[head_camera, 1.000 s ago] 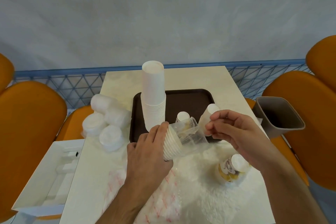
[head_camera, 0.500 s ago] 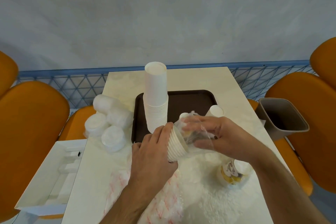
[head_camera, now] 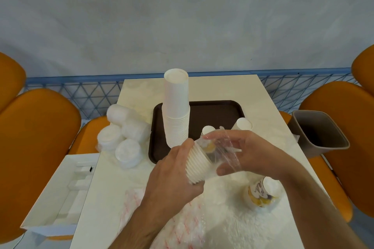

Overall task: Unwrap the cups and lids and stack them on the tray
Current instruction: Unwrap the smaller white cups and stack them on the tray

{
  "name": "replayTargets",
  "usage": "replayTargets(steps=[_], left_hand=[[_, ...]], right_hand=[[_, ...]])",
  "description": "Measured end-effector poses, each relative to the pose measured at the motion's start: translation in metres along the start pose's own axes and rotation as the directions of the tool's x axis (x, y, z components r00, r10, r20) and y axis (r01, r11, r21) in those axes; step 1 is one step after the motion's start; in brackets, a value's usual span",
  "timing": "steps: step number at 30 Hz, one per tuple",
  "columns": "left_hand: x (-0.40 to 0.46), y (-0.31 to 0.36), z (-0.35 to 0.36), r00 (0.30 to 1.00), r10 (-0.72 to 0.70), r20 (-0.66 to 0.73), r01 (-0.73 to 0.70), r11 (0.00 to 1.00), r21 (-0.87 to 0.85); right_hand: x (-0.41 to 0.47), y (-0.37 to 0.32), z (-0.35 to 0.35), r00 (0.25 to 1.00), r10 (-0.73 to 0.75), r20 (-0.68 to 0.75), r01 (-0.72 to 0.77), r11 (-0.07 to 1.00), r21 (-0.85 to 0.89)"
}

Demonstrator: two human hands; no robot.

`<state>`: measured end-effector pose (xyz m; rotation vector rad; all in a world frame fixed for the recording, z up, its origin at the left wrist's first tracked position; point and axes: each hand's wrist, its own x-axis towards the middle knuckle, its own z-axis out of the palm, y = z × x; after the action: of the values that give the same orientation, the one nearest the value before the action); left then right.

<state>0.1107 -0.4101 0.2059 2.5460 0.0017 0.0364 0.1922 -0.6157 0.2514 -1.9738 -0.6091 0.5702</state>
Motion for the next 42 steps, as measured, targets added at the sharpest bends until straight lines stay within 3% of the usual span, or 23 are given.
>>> replayTargets(steps=[6, 23, 32, 36, 42], left_hand=[[-0.002, 0.004, -0.002, 0.999, 0.036, 0.004, -0.036, 0.999, -0.005], [-0.003, 0.011, -0.004, 0.995, 0.095, 0.02, -0.094, 0.995, -0.041], [-0.004, 0.011, -0.002, 0.989, 0.142, 0.031, -0.143, 0.989, 0.024], [-0.003, 0.008, -0.003, 0.992, 0.127, 0.028, -0.128, 0.99, 0.06], [-0.003, 0.008, -0.008, 0.986, 0.161, 0.033, -0.164, 0.983, 0.087]], right_hand=[[0.0, -0.001, 0.002, 0.991, 0.078, 0.11, -0.08, 0.997, 0.015], [-0.001, 0.008, 0.009, 0.999, 0.024, -0.036, -0.018, 0.987, 0.158], [-0.006, 0.015, 0.014, 0.999, 0.029, -0.045, -0.022, 0.988, 0.153], [-0.009, 0.019, 0.017, 0.998, 0.011, -0.069, 0.006, 0.973, 0.232], [-0.007, 0.018, 0.025, 1.0, 0.02, -0.006, -0.018, 0.972, 0.236]])
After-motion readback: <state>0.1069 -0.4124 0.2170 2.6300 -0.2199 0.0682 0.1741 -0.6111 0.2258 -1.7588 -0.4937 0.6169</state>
